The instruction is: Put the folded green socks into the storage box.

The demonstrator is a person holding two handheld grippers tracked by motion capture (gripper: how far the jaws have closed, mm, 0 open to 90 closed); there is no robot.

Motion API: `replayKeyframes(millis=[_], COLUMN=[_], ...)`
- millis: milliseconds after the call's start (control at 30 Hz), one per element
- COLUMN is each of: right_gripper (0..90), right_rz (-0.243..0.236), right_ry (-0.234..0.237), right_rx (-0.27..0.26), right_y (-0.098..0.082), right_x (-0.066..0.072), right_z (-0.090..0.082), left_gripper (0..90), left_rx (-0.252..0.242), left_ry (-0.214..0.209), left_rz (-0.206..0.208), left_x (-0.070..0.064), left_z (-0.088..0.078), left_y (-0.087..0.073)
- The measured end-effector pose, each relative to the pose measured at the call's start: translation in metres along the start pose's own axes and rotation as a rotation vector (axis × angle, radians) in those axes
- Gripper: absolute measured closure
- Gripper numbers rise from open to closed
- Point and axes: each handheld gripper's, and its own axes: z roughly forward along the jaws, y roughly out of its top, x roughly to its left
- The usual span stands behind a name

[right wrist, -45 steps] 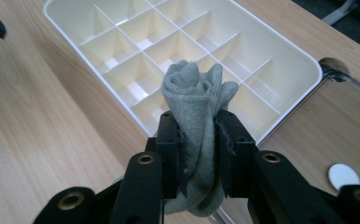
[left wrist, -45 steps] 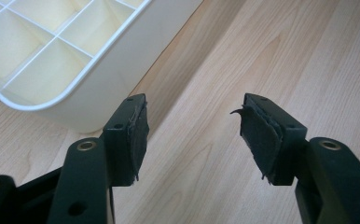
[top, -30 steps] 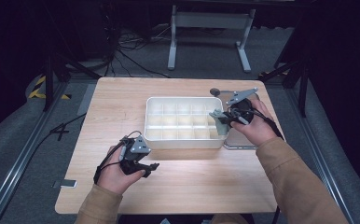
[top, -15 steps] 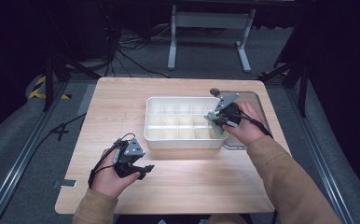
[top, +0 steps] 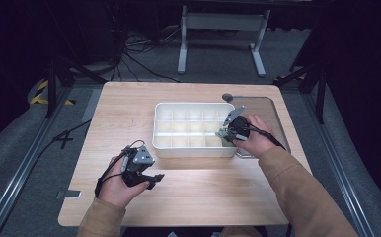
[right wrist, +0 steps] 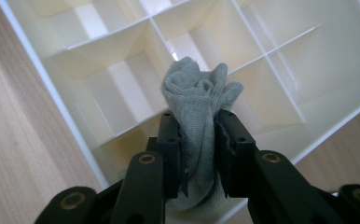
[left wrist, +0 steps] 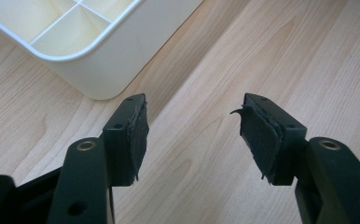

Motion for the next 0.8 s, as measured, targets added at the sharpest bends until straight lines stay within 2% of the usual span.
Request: replayKeyframes(millis=[267, 400, 700, 767, 800], right_gripper=[74.1, 74.3, 74.4, 74.3, 74.3], right_rz=[0.020, 0.048, 0.062, 0.080, 0.080], right_ry=[0.061, 0.097, 0.114, 0.135, 0.135], right_rx=[0.081, 0.123, 0.266, 0.299, 0.299], right_y=[0.000, 0.000, 0.010, 0.013, 0.013], right_x=[0.001, -0.003, -0.005, -0.008, -0.008], right_z=[0.010, 0.016, 0.034, 0.038, 0.038], left_gripper=[41.9, 41.8, 41.6, 41.6, 41.6], left_rx=[0.003, 0.007, 0.003, 0.004, 0.004], left_ry=[0.001, -0.003, -0.008, -0.009, -0.009], left_rz=[0.006, 0.002, 0.004, 0.004, 0.004], left_x=[0.000, -0.001, -0.001, -0.001, -0.001], left_z=[0.001, 0.001, 0.004, 0.004, 0.004], left_y=[0.000, 0.000, 0.001, 0.001, 0.001])
